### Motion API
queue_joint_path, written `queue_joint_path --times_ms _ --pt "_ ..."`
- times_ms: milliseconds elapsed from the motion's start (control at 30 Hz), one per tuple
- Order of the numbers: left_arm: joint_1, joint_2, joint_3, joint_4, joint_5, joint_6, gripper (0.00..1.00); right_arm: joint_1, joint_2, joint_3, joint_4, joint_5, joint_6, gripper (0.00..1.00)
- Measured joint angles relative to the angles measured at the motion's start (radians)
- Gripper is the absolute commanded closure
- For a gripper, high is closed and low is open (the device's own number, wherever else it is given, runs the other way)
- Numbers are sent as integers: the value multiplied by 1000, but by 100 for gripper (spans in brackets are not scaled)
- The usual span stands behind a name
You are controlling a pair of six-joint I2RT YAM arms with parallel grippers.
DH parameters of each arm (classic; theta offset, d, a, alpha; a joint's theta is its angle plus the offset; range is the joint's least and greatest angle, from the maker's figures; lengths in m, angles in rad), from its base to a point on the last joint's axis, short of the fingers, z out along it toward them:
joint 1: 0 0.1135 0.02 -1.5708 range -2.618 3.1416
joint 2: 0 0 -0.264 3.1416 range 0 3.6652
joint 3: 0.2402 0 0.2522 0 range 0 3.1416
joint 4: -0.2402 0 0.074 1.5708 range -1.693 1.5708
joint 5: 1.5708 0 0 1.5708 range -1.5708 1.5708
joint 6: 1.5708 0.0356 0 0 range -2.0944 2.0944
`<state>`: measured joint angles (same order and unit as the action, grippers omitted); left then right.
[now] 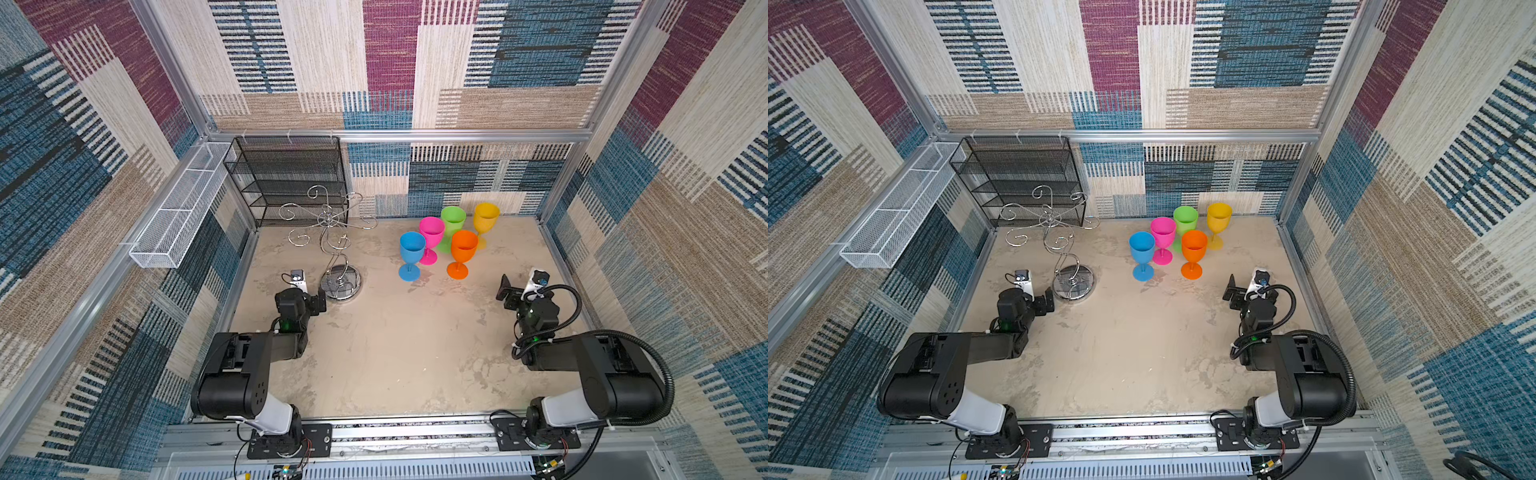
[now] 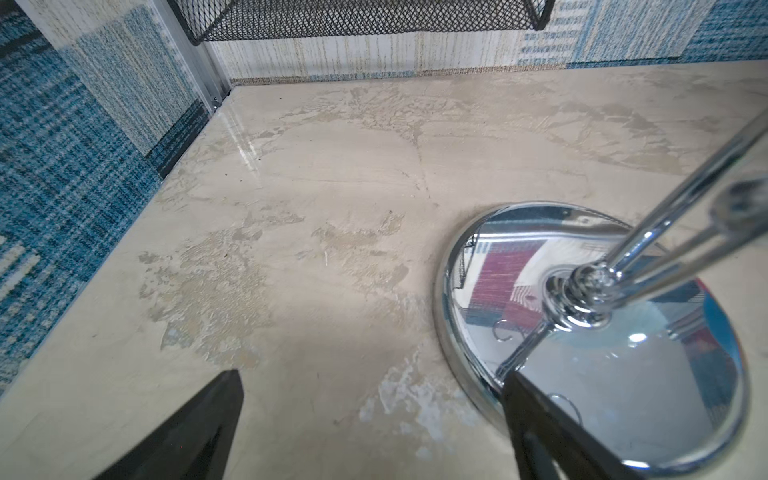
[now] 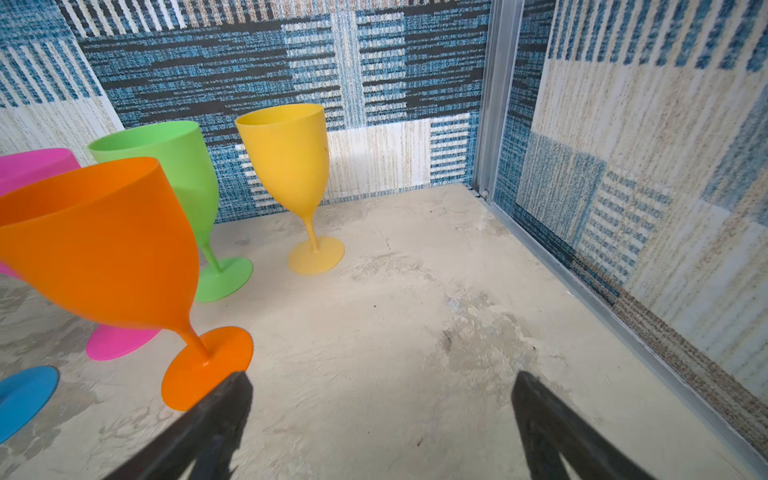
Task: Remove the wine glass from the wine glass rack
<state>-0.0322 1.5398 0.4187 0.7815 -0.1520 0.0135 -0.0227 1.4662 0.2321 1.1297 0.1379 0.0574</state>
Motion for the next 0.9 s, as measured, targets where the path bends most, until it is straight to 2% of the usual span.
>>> queue_joint_path --times_ms 300,533,900 --pt "3 0 0 7 1 0 1 2 3 -19 40 -25 -10 0" --pt "3 0 0 8 1 0 0 2 62 -49 127 -68 -26 0" --pt "5 0 -3 14 1 0 1 2 66 -43 148 -78 -33 0"
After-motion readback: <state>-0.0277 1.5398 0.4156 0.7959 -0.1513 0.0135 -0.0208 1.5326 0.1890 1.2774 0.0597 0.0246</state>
